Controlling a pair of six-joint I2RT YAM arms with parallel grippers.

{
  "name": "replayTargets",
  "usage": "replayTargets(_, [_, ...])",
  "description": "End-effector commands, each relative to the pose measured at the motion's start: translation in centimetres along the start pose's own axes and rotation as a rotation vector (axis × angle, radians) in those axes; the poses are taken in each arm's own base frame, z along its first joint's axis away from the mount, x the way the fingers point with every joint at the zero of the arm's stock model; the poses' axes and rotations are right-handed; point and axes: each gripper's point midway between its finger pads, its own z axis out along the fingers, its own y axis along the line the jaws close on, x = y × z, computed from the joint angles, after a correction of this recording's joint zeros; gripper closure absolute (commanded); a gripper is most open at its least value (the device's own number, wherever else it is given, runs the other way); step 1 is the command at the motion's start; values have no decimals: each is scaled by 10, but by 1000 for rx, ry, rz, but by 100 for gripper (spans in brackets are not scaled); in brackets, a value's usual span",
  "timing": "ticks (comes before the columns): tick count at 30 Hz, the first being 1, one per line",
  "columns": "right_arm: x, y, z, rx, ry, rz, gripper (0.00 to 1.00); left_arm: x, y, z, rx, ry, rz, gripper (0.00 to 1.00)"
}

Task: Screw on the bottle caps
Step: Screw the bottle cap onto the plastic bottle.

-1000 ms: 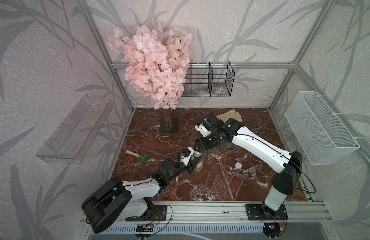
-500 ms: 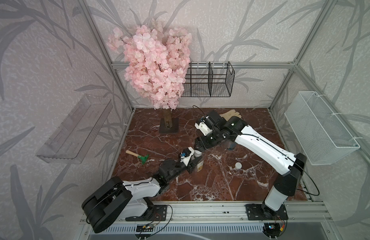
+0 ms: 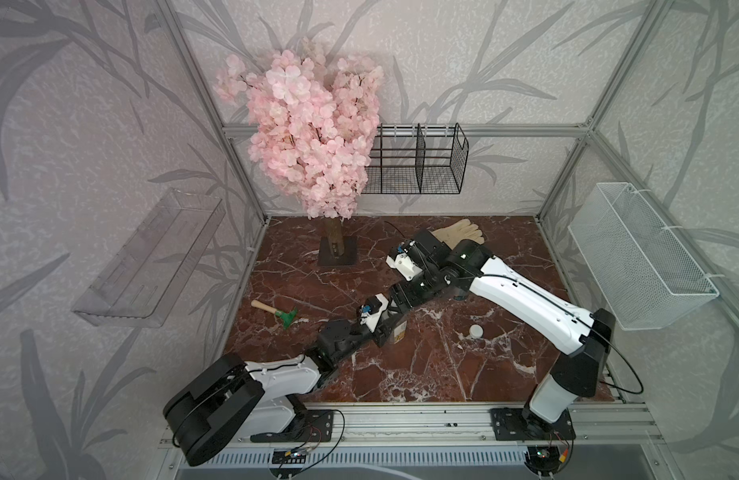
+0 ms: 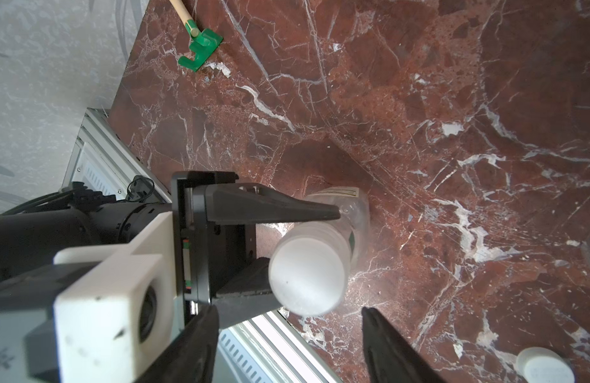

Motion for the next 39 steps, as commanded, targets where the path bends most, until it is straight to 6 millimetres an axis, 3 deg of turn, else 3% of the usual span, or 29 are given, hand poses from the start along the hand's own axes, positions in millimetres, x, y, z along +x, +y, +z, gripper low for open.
replayTargets(1, [-3,-4,-5,44,-19,-15,30,28,-7,0,32,106,-9,65])
replayTargets(3, [-2,-9,6,74,7,-19,32,28,-7,0,32,106,-9,65])
replayTargets(10, [-4,-5,13,77,12,-37,35,28,-7,0,34,107,-9,65])
replayTargets(27, [-7,-8,18,109,12,-49,49,29,-7,1,34,112,-10,64])
replayTargets(28, [-1,2,22,105,24,-77,49,29,-6,1,33,113,-9,64])
replayTargets(39, [-2,4,21,145,23,-109,55,30,-7,1,34,114,-8,64])
